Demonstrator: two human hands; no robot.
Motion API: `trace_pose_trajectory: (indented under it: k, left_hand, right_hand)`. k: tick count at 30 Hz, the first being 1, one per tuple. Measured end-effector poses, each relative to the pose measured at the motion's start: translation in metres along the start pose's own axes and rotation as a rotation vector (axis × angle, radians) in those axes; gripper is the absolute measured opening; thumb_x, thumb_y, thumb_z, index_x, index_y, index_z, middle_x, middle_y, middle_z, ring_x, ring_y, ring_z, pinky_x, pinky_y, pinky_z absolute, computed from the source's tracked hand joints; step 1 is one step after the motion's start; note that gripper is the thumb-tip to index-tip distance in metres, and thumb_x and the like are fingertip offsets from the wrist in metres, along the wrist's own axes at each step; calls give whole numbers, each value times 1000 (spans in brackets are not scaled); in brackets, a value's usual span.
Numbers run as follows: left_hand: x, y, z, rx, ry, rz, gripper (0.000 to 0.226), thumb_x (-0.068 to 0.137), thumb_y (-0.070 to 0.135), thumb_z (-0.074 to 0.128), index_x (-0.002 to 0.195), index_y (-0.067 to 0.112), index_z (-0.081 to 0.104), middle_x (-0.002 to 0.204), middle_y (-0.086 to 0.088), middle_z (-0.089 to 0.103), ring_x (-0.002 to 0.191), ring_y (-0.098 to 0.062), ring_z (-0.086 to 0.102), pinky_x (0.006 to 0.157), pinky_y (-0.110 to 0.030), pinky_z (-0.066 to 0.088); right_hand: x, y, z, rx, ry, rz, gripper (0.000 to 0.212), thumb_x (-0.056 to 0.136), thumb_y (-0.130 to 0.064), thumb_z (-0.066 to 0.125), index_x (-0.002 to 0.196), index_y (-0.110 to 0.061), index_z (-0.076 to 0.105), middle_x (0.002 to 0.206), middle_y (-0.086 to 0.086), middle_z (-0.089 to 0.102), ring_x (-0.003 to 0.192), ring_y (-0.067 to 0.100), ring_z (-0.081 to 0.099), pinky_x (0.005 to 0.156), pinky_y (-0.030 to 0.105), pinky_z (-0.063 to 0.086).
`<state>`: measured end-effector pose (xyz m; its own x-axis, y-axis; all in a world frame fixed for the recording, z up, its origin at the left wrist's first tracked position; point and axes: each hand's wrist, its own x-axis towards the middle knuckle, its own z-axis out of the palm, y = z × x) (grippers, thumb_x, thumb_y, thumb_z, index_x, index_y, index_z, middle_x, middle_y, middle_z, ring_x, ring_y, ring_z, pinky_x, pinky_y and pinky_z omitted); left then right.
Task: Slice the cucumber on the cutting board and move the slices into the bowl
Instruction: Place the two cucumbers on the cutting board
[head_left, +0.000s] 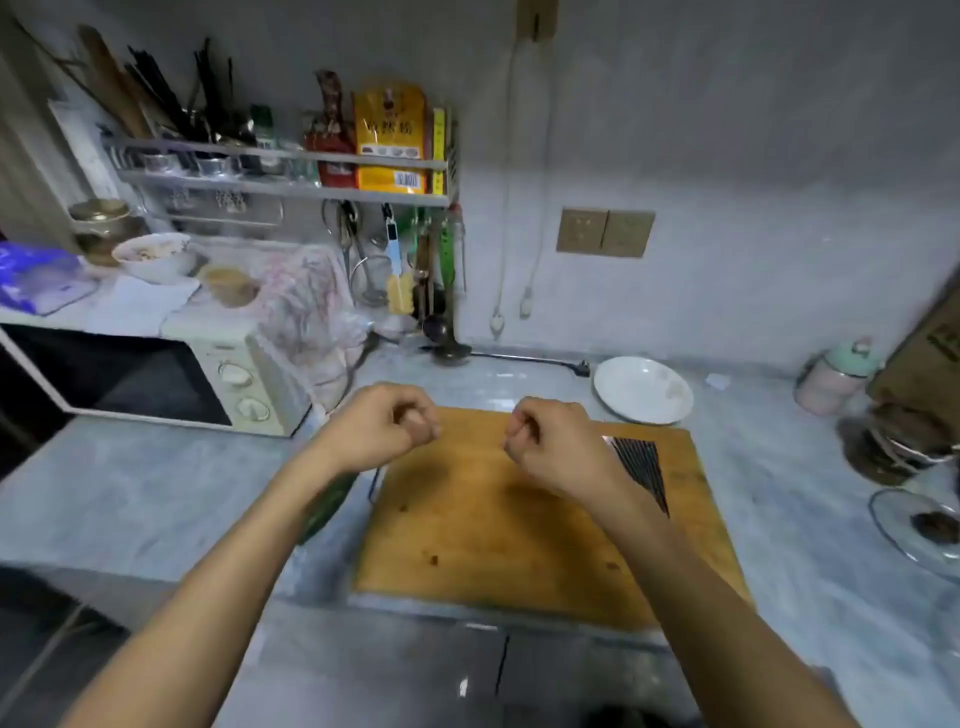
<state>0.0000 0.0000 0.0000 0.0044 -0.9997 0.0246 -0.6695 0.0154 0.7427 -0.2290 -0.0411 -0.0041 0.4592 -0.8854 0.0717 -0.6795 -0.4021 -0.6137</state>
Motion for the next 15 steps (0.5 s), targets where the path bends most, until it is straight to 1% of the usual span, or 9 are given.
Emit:
trace_pose_trajectory:
  k: [2,4,5,7,8,9,10,12,15]
  left_hand:
    - [-8,-33,4,-98,-91,-61,10,90,4,66,85,10,72,69,6,68,66,-5,61,70,-22,50]
    - [-17,-77,6,-65,-128,-100,17,90,6,66,82,18,74,75,7,70,72,-6,62,75,-26,49]
    - [-21,-101,5,-76,-139,-139,20,90,6,66,81,22,75,79,1,72,76,-10,64,78,-30,50]
    - [-24,-143,-2,-90,-121,-250,23,88,7,67,81,27,75,82,-16,70,74,-23,64,77,-38,54]
    - [-22,-160,-5,-63,-102,-297,24,87,6,67,79,28,74,79,-16,70,74,-26,65,77,-40,54]
    - [-18,-177,-5,-37,-68,-337,24,87,6,66,76,27,73,79,-10,71,77,-25,67,78,-40,54]
    - [-13,-193,-5,4,-34,-376,23,87,8,66,77,27,73,85,-5,73,84,-24,68,82,-35,53]
    - [-1,-218,-5,117,41,-416,10,89,14,66,96,17,72,103,-7,70,98,-26,65,86,-28,46]
    - [17,-254,-7,222,126,-485,35,88,19,64,121,7,59,116,-20,57,106,-38,58,88,-37,45]
  right_hand:
    - [3,9,30,75,-41,47,6,82,-20,60,77,-22,59,79,-5,68,82,13,66,77,38,55]
    - [2,12,58,68,-71,90,7,85,-20,60,78,-23,62,81,-5,65,78,13,60,73,34,53]
    - [5,14,73,76,-79,91,6,86,-17,61,81,-19,64,82,-4,65,77,12,59,70,33,52]
    - [16,10,98,100,-87,99,4,87,-15,66,83,-13,66,81,-3,65,75,11,58,68,31,50]
    - [22,6,109,97,-101,121,5,87,-16,68,83,-12,67,79,-4,64,75,11,58,67,27,49]
    - [30,5,123,101,-114,158,6,87,-17,69,84,-12,67,78,-6,62,73,9,57,64,21,46]
    - [38,1,135,98,-124,192,7,87,-18,69,84,-11,68,76,-7,61,72,8,56,60,16,42]
    - [55,-9,161,109,-148,232,11,87,-19,70,80,-12,66,74,-6,60,68,7,53,53,12,36]
    - [78,-22,201,171,-191,291,25,87,-14,68,67,-23,57,70,-12,56,68,5,51,55,8,36]
